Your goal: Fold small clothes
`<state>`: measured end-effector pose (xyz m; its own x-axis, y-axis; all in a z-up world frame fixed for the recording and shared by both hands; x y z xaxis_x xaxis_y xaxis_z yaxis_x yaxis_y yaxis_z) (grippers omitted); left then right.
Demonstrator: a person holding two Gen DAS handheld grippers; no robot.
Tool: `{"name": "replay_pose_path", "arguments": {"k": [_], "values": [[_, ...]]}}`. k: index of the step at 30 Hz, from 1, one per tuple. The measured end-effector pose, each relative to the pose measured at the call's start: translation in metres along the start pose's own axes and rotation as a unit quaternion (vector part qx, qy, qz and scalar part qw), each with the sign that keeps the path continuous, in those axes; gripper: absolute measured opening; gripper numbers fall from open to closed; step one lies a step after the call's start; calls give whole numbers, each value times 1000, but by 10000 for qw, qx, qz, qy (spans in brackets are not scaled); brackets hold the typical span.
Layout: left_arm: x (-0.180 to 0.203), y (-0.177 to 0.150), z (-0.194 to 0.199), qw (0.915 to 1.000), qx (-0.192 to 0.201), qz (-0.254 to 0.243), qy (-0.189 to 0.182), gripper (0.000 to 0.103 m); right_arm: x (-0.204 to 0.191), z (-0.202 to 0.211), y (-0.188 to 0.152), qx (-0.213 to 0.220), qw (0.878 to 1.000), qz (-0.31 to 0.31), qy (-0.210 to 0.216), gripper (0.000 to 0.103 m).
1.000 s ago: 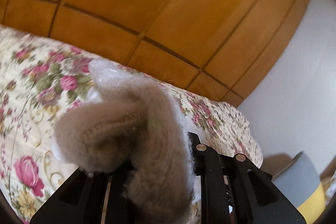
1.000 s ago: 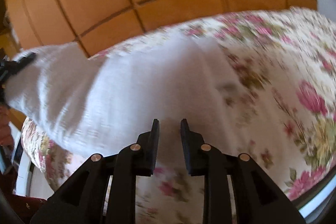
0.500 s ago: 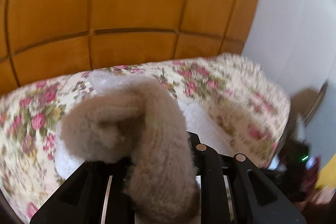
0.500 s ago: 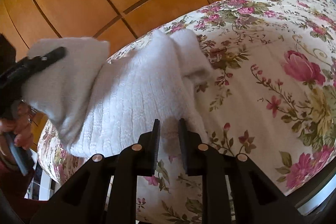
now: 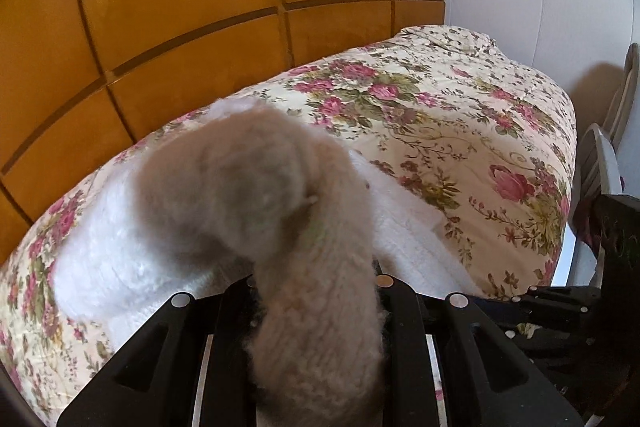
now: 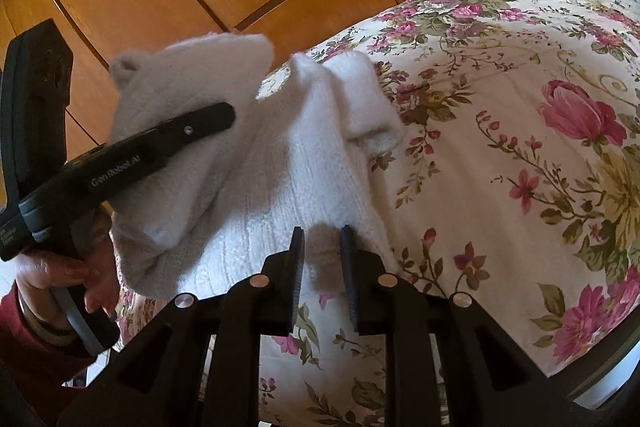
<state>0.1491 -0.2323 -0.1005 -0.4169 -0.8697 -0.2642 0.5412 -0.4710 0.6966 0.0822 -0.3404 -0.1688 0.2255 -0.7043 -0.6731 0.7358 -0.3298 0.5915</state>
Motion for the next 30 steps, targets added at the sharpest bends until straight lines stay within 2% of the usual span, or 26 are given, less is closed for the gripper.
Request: {"name": "replay_pose_path", "arguments": {"k": [3, 7, 10, 14, 16, 19, 21, 23, 25, 27, 30], "values": [[13, 1, -1, 9998, -34, 20, -184, 24, 0, 0, -1, 8, 10000, 32, 10, 18], [33, -5, 8, 9975, 50, -131, -688, 47, 0, 0, -2, 4, 10000, 82, 23, 18], [52, -12, 27, 9902, 236, -338, -1335, 48, 0, 1, -3, 27, 9999, 62, 82, 18], [57, -16, 48, 9890, 570, -602, -1225, 48, 0, 1, -2, 5, 9999, 80, 82, 18], [46, -15, 62, 9881, 703, -350, -1322, 49, 0, 1, -2, -7, 9999, 109, 62, 18], [13, -12, 77, 9857, 886, 346, -1394, 63, -1, 0, -3, -27, 9999, 159, 9, 18], [-19, -14, 83, 9818, 1027, 952, -1283, 67, -3, 0, -3, -81, 9997, 215, -39, 19], [-55, -19, 83, 9770, 1086, 1531, -1014, 73, -6, 2, 0, -124, 9995, 277, -73, 20], [-94, -32, 77, 9688, 1023, 2160, -650, 73, -9, 9, 4, -86, 9995, 307, -67, 29], [-128, -50, 64, 9581, 778, 2722, -431, 73, -11, 21, 12, 94, 9998, 203, -4, 44], [-160, -75, 45, 9459, 401, 3213, -215, 73, -12, 37, 30, 412, 9979, -278, 405, 52]]}}
Point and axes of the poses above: each gripper's, at about its wrist camera, not at the fingertips, and z roughly against the way its jaws point, x to its right, y to its top, the point moved 7 cm from there along -z, roughly the way its jaws point, and after that the axes turned 14 degrees about y, right-handed, at the moved point
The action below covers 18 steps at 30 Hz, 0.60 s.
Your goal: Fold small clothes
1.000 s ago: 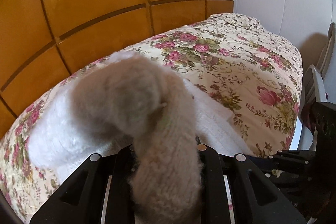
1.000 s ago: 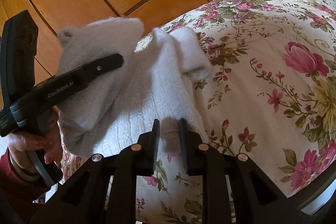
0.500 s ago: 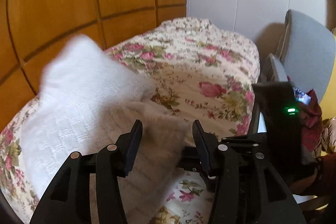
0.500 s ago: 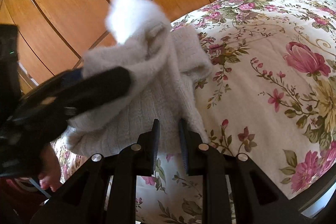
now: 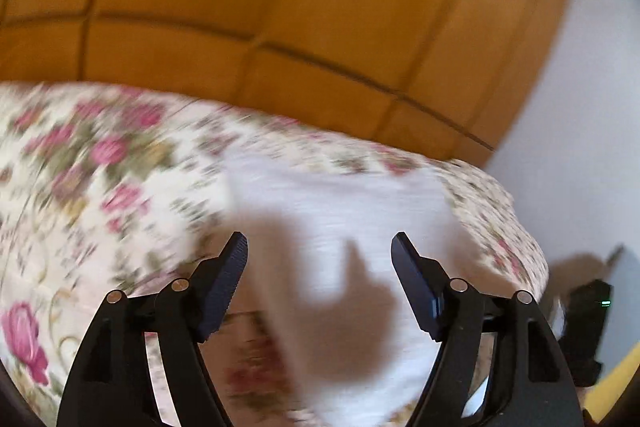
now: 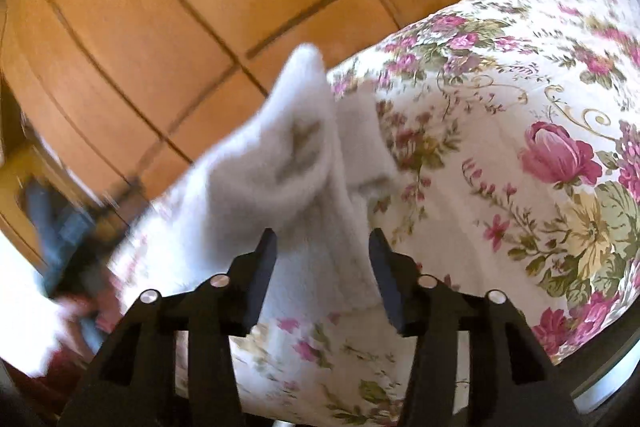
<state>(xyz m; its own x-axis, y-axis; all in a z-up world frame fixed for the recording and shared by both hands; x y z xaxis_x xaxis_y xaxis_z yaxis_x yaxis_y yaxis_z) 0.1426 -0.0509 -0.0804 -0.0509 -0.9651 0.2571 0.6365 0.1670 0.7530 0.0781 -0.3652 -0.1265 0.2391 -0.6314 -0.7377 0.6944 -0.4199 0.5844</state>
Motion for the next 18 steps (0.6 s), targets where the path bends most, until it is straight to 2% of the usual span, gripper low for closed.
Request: {"name": "replay_pose_path", "arguments": {"k": [2, 4, 5, 7, 8, 9, 10, 11, 14, 16, 18], "values": [[-10, -8, -13, 9997, -197, -34, 128, 73, -3, 2, 13, 138, 9983, -374, 422, 60], [-6, -17, -24, 9987, -422, -278, 92, 73, -6, -2, 21, 162, 9934, -766, 835, 67], [2, -24, -30, 9975, -506, -488, 16, 73, -6, -10, 25, 31, 9891, -1021, 1056, 71], [15, -33, -34, 9950, -560, -829, -56, 73, -3, -32, 27, -334, 9842, -1366, 1080, 71], [21, -38, -37, 9929, -594, -1024, -68, 73, -3, -38, 28, -373, 9838, -1382, 1079, 66], [29, -44, -38, 9899, -599, -1283, 6, 74, -4, -44, 30, -396, 9854, -1312, 1014, 42], [33, -48, -37, 9874, -523, -1491, 106, 75, -4, -49, 31, -453, 9886, -1171, 836, 26], [36, -51, -35, 9849, -452, -1662, 168, 75, -6, -54, 31, -588, 9910, -1020, 630, 15], [36, -55, -30, 9840, -476, -1715, 106, 75, -18, -40, 34, -439, 9932, -806, 714, 13], [37, -59, -25, 9837, -499, -1728, -37, 75, -20, -23, 35, -283, 9954, -695, 599, 12], [44, -65, -20, 9800, -403, -1950, -58, 75, -8, -9, 29, -204, 9951, -851, 464, 12]]}}
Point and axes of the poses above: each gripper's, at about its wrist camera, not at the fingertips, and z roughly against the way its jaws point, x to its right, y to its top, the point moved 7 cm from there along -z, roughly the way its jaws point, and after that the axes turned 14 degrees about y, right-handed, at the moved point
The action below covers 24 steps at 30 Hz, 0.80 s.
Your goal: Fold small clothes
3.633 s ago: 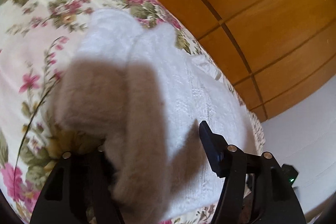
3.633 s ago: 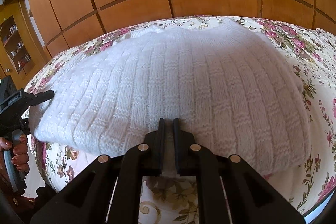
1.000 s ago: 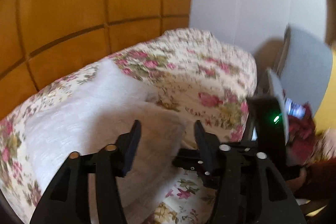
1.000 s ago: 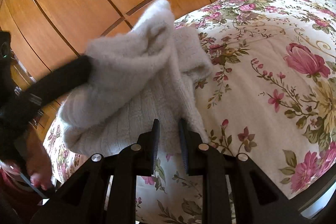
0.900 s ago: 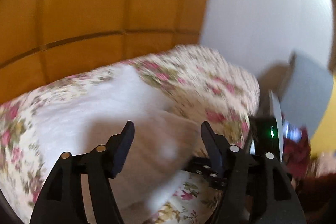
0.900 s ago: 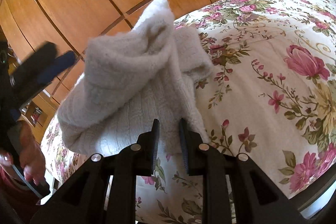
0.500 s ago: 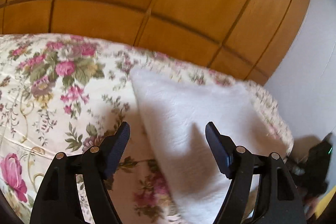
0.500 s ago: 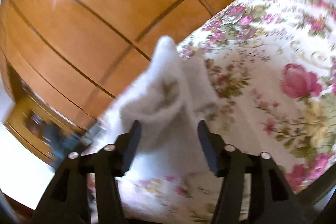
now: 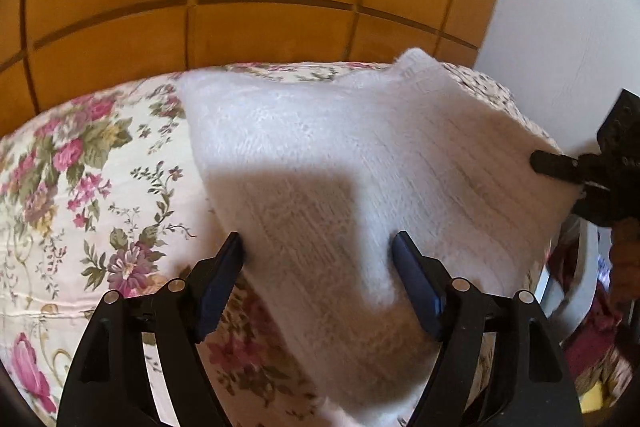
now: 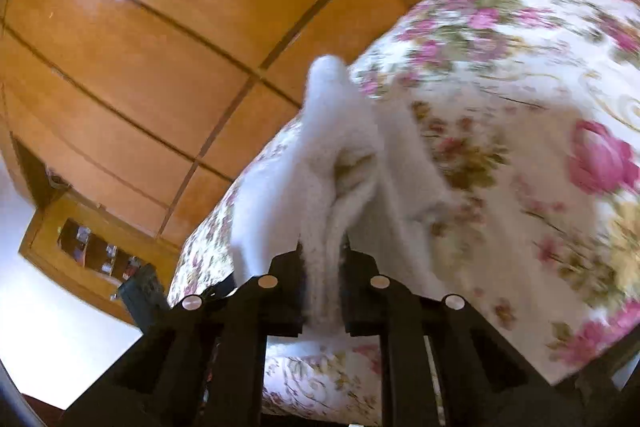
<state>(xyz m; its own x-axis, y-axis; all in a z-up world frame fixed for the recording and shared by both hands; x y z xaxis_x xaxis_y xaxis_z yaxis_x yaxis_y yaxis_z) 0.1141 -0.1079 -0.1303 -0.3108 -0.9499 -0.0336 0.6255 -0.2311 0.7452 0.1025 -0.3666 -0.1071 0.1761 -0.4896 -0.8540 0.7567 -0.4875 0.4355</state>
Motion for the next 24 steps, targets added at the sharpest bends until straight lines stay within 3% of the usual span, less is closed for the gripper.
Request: {"name": "replay_pose_path", "arguments": {"k": [4, 7, 9, 11, 14, 18, 22, 24], "values": [[16, -11, 2, 9978, 186, -533, 353, 75, 40, -6, -27, -285, 9984, -461, -187, 12], [12, -16, -1, 9992, 82, -327, 219, 75, 49, -9, -30, -235, 9983, -471, -235, 19], [8, -17, -1, 9998, 8, -147, 109, 75, 33, -2, -21, -39, 9996, -133, -237, 34], [7, -19, -2, 10000, -32, -51, 60, 75, 9, 8, -6, 207, 9971, 537, -499, 38], [10, -19, -4, 9999, -37, -40, 95, 75, -30, 10, 18, 482, 9864, 1389, -735, 38], [15, -19, -4, 9997, -45, -93, 208, 75, -66, -40, 40, 204, 9672, 2248, -1162, 38], [15, -18, -3, 9996, -96, -112, 235, 75, -58, -99, 42, -240, 9478, 2731, -1626, 36], [15, -18, -2, 9995, -105, -139, 248, 75, -36, -112, 39, -400, 9389, 2753, -2026, 29]]}}
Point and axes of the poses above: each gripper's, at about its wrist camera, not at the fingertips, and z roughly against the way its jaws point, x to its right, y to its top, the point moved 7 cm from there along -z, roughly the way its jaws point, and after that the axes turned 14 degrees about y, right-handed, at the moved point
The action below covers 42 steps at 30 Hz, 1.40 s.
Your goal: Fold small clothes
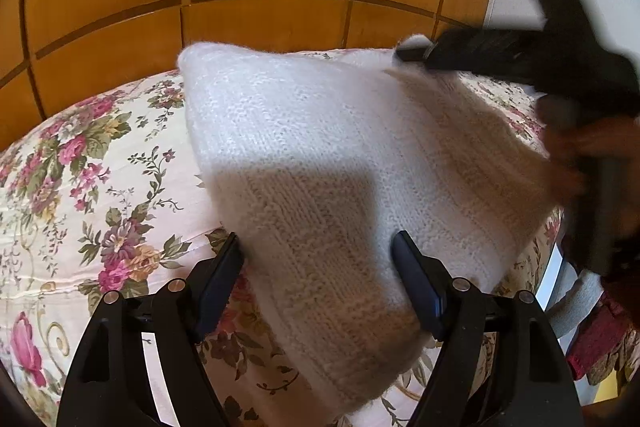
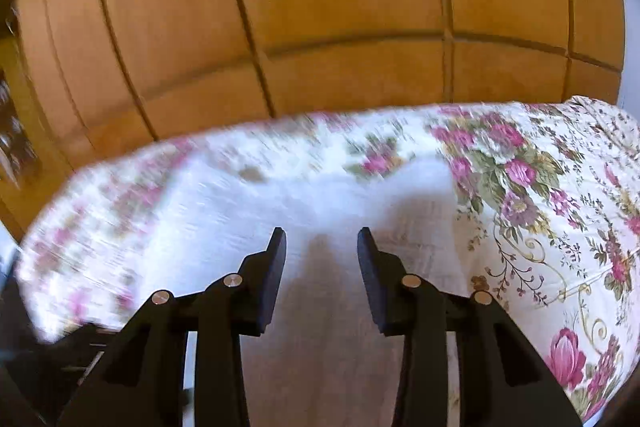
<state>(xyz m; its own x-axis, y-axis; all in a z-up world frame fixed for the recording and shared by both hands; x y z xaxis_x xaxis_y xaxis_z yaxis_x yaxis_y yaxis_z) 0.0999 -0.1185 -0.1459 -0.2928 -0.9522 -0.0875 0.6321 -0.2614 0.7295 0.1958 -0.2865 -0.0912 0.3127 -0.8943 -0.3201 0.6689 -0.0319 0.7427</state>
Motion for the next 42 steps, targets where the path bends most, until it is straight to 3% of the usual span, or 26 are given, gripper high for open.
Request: {"name": "replay_pose_path", "arguments": {"k": [2, 5, 9, 11, 14, 17, 19, 22, 26, 37, 38, 41, 42], "values": [[0, 1, 2, 10000, -7, -26, -72, 75, 31, -22, -22, -259, 9985, -235, -420, 22], [-4, 14, 20, 9992, 142, 197, -305, 75, 56, -16, -40, 344, 9961, -811, 22, 22], [-3, 62, 39, 9969, 618, 345, -341, 73, 54, -12, -42, 434, 9961, -770, 68, 23], [1, 81, 34, 9974, 637, 237, -233, 55, 54, -12, -40, 484, 9956, -798, 103, 24], [1, 106, 2, 9992, 229, 321, -65, 40, 53, -13, -37, 530, 9949, -844, 146, 24], [-5, 105, -48, 9982, -333, 373, 322, 36, 51, -12, -35, 508, 9950, -846, 139, 25], [-8, 91, -78, 9975, -399, 173, 560, 36, 50, -13, -35, 494, 9949, -865, 133, 26], [-11, 85, -83, 9984, -121, 155, 521, 36, 47, -18, -32, 424, 9960, -780, 27, 29], [-15, 80, -76, 9988, 63, 214, 445, 36, 41, -22, -32, 390, 9978, -507, -188, 30], [-12, 71, -39, 9966, 508, 259, 587, 37, 38, -21, -33, 411, 9980, -437, -193, 31], [-12, 69, -31, 9967, 539, 319, 523, 43, 38, -18, -33, 419, 9980, -444, -181, 34], [-7, 63, -12, 9967, 617, 402, 339, 58, 30, 1, -33, 538, 9965, -634, 34, 64], [-5, 59, -5, 9967, 655, 381, 280, 61, 27, 9, -34, 619, 9958, -665, 54, 65]]}}
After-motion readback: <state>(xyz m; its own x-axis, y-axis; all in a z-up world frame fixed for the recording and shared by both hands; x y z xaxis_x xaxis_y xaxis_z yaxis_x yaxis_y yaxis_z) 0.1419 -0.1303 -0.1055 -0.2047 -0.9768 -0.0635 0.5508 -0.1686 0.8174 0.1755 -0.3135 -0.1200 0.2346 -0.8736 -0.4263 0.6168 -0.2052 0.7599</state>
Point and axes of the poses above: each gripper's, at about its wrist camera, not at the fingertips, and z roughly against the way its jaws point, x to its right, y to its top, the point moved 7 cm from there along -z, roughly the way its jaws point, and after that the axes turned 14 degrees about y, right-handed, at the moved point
